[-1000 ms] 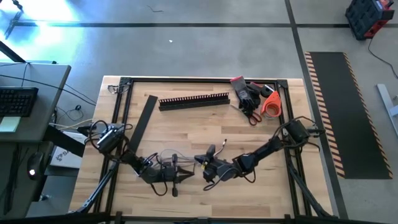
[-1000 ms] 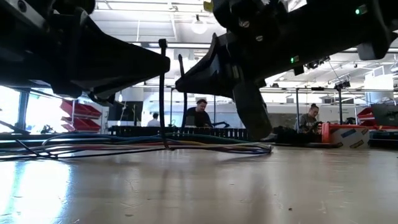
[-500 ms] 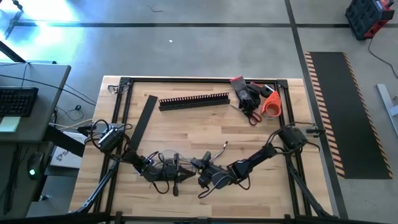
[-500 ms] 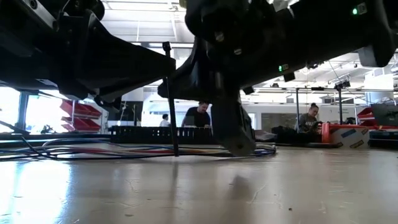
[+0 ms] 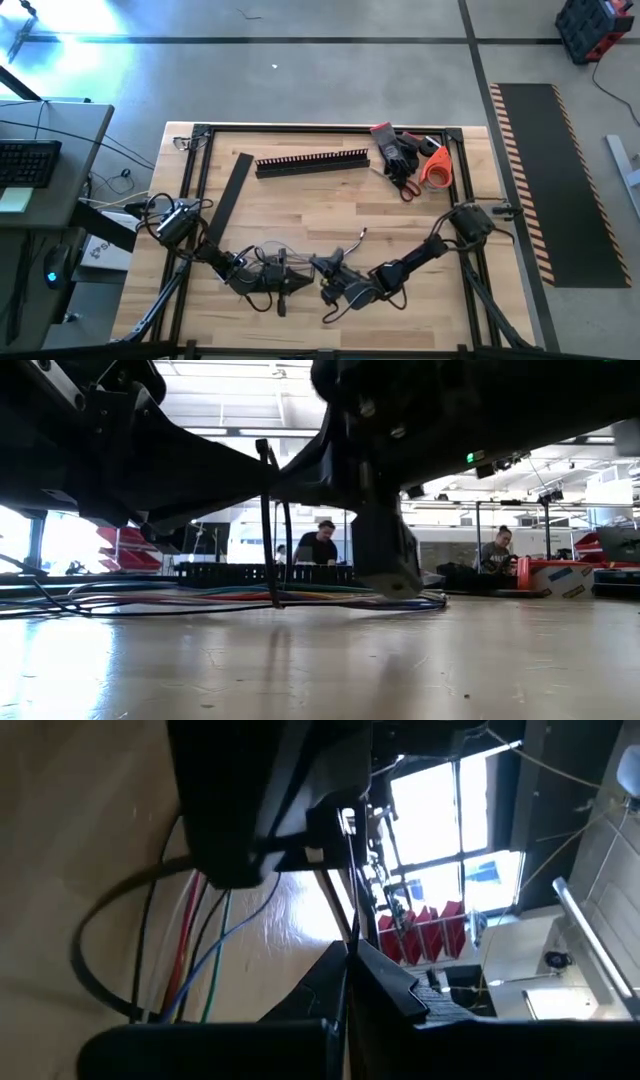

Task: Ziptie cables
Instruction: Wrap the cables together using a black zip tie

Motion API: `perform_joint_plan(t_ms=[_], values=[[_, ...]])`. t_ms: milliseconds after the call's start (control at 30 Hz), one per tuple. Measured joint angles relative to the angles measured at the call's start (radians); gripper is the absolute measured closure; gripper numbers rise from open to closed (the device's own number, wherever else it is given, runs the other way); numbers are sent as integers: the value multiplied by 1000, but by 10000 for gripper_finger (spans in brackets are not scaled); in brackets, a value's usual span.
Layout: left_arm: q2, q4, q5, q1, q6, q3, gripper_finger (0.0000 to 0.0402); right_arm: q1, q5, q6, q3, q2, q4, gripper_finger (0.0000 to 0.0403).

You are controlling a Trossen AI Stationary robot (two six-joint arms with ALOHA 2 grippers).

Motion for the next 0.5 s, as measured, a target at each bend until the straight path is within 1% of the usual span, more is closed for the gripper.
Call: perform_joint_plan(t_ms=[500], values=[[0,9,9,2,-11,0,402,-8,0,30,0,0,-5,403]])
